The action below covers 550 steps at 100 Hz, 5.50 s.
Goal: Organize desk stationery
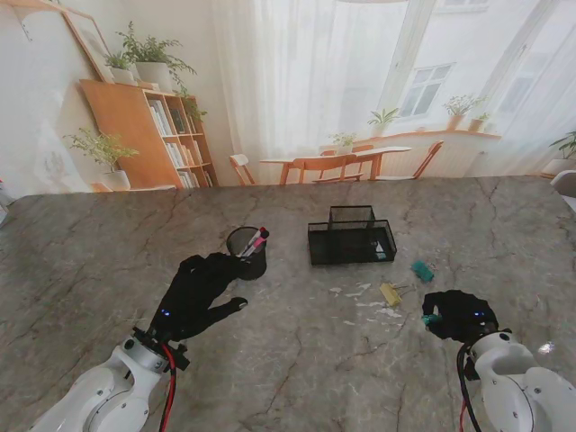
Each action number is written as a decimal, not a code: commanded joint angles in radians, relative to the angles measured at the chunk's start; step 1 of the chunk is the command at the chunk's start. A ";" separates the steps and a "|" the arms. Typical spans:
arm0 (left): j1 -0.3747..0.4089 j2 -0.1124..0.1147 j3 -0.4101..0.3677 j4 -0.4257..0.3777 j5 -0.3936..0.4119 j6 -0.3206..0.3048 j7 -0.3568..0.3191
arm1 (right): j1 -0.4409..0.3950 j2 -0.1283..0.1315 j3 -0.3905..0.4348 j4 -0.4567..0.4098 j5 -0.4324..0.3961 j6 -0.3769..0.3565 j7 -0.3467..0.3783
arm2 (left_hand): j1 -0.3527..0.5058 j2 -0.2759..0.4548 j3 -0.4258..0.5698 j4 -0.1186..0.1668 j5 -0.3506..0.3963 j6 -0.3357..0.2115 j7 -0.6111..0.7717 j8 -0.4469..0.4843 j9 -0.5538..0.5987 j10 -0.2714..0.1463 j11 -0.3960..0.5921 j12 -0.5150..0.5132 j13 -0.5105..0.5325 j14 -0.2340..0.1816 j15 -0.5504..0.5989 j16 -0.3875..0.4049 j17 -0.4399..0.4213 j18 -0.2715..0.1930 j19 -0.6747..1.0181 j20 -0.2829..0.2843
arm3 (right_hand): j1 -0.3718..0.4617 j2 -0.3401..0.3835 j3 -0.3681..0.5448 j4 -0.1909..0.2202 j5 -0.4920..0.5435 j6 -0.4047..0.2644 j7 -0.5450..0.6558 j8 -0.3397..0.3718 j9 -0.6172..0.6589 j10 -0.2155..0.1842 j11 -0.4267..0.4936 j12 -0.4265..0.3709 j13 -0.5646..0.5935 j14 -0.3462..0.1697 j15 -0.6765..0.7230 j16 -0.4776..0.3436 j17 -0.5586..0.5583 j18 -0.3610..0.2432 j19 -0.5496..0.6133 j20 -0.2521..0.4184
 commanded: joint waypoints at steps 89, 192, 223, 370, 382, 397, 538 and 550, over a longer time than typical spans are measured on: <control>0.006 -0.002 -0.001 -0.005 0.000 0.000 -0.008 | 0.600 -0.027 -0.313 0.223 0.297 0.116 0.057 | 0.016 0.087 -0.016 -0.068 0.027 -0.018 0.009 0.006 0.010 -0.019 0.002 0.010 0.026 -0.024 0.010 0.008 -0.004 0.003 0.005 0.018 | 0.133 0.129 0.100 0.029 0.042 -0.165 0.116 0.073 0.037 -0.116 0.043 0.037 0.005 -0.011 -0.022 0.027 0.000 -0.131 -0.021 -0.017; -0.032 0.007 -0.001 0.035 0.006 -0.029 -0.047 | 1.237 -0.152 -0.875 0.996 0.542 -0.102 -0.077 | 0.017 0.090 -0.015 -0.068 0.032 -0.018 0.011 0.006 0.014 -0.016 0.002 0.010 0.029 -0.021 0.012 0.008 -0.004 0.003 0.003 0.019 | 0.137 0.203 0.049 0.034 -0.002 -0.245 0.131 0.140 -0.049 -0.181 0.098 0.031 -0.081 -0.051 -0.041 0.031 -0.040 -0.160 -0.123 -0.036; -0.037 0.006 -0.001 0.039 0.004 -0.044 -0.042 | 1.274 -0.176 -0.935 1.074 0.564 -0.153 -0.095 | 0.014 0.090 -0.016 -0.069 0.034 -0.017 0.011 0.006 0.016 -0.016 0.003 0.010 0.031 -0.020 0.012 0.008 -0.004 0.005 0.001 0.019 | 0.164 0.210 0.014 0.039 -0.014 -0.219 0.121 0.124 -0.067 -0.167 0.100 0.014 -0.108 -0.033 -0.033 0.021 -0.055 -0.140 -0.137 -0.046; -0.044 0.005 0.013 0.047 -0.002 -0.056 -0.038 | 1.164 -0.093 -0.862 0.910 0.443 -0.083 -0.014 | 0.014 0.094 -0.016 -0.069 0.039 -0.019 0.014 0.010 0.021 -0.017 0.004 0.011 0.036 -0.021 0.012 0.009 -0.003 0.004 -0.001 0.020 | -0.004 0.094 0.012 0.100 -0.165 -0.166 0.019 0.135 -0.288 -0.116 0.139 -0.035 -0.311 -0.006 0.033 0.015 -0.302 0.049 -0.040 0.050; -0.044 0.005 0.013 0.047 -0.002 -0.056 -0.038 | 1.158 -0.087 -0.858 0.901 0.433 -0.087 -0.006 | 0.015 0.095 -0.016 -0.070 0.039 -0.020 0.014 0.010 0.022 -0.018 0.004 0.011 0.036 -0.021 0.012 0.009 -0.002 0.004 -0.001 0.020 | -0.038 0.087 0.028 0.099 -0.166 -0.158 -0.028 0.165 -0.317 -0.121 0.153 -0.076 -0.331 -0.007 0.039 0.015 -0.331 0.066 -0.040 0.091; -0.045 0.005 0.013 0.047 -0.006 -0.055 -0.041 | 1.137 -0.078 -0.837 0.875 0.417 -0.085 0.001 | 0.016 0.097 -0.016 -0.070 0.040 -0.020 0.014 0.010 0.021 -0.018 0.003 0.011 0.035 -0.020 0.012 0.009 -0.003 0.003 -0.001 0.020 | -0.100 0.112 0.027 0.126 -0.184 -0.137 -0.121 0.215 -0.372 -0.113 0.139 -0.096 -0.389 0.007 0.039 0.021 -0.409 0.105 -0.038 0.145; -0.040 0.000 0.027 0.038 -0.014 -0.080 -0.015 | 0.438 0.061 -0.109 0.133 0.128 -0.251 0.417 | 0.011 0.103 -0.016 -0.069 0.041 -0.020 0.015 0.011 0.021 -0.018 0.003 0.011 0.037 -0.022 0.012 0.009 -0.002 0.005 -0.002 0.020 | -0.458 0.411 -0.293 0.226 -0.627 -0.048 -0.639 0.315 -0.768 -0.064 -0.323 -0.159 -0.859 0.089 -0.566 -0.002 -1.068 0.156 -0.408 0.195; -0.042 0.000 0.029 0.039 -0.014 -0.083 -0.012 | 0.405 0.064 -0.098 0.161 0.047 -0.328 0.357 | 0.011 0.102 -0.017 -0.069 0.040 -0.019 0.014 0.011 0.021 -0.017 0.003 0.011 0.038 -0.020 0.013 0.010 -0.003 0.005 -0.002 0.020 | -0.358 0.328 -0.281 0.235 -0.607 -0.015 -0.596 0.351 -0.712 -0.067 -0.266 -0.098 -0.789 0.081 -0.517 0.029 -1.011 0.148 -0.300 0.240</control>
